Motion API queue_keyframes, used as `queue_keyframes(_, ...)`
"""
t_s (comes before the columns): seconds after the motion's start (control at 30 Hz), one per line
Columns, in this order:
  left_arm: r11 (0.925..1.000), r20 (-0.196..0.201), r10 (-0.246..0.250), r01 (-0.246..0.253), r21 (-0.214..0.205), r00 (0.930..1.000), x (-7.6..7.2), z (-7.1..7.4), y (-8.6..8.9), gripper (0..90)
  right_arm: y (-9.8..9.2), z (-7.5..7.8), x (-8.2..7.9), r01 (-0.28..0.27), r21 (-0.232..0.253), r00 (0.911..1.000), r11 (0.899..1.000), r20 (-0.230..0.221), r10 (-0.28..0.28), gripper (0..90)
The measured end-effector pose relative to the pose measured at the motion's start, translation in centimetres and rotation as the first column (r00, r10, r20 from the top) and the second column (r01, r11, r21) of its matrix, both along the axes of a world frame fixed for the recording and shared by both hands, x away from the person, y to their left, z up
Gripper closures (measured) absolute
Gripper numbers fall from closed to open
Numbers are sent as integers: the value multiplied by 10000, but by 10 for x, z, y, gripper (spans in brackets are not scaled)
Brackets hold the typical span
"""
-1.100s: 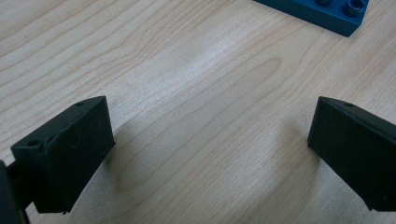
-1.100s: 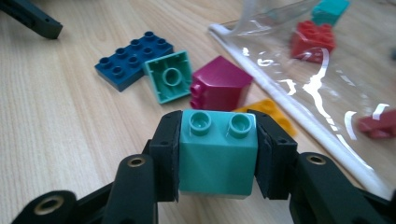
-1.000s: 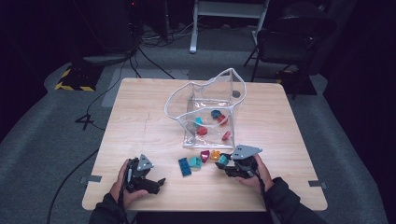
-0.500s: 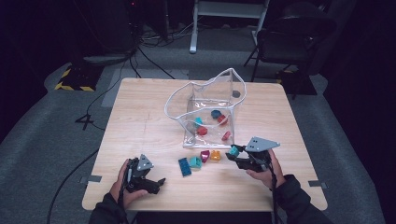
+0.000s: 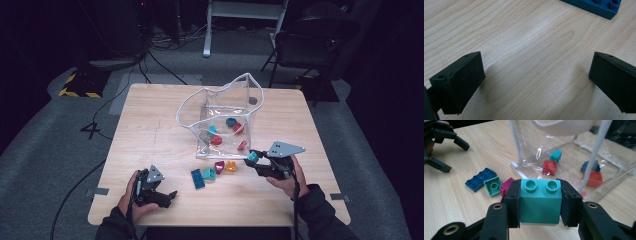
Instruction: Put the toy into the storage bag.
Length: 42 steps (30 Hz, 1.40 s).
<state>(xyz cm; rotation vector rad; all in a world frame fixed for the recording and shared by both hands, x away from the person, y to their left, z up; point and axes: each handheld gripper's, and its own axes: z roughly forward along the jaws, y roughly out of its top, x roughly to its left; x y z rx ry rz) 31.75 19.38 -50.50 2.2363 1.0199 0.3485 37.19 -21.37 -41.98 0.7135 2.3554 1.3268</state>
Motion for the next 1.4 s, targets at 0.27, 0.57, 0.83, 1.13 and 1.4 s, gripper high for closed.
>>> queue_keyframes(0.27, 10000, 5, 18, -18, -8, 10000, 0, 0, 0, 2, -7, 29, 3, 186, 256, 9991, 9995, 369, -196, 587)
queue_keyframes(0.57, 10000, -12, 5, -5, -39, 10000, 0, 0, 0, 2, -12, 64, 7, 338, 595, 9956, 9977, 855, -388, 588)
queue_keyframes(0.83, 10000, -11, 7, -7, -32, 10000, 0, 0, 0, 2, -11, 94, 12, 269, 808, 9927, 9964, 1154, -362, 588)
queue_keyframes(1.13, 10000, -14, 2, -2, -36, 10000, 1, 0, 0, 2, 2, 115, 17, 171, 654, 9881, 9977, 1512, -269, 588)
queue_keyframes(1.4, 10000, -21, 7, -7, -31, 10000, 0, 0, 0, 2, 14, 126, 20, 96, 791, 9866, 9968, 1618, -223, 588)
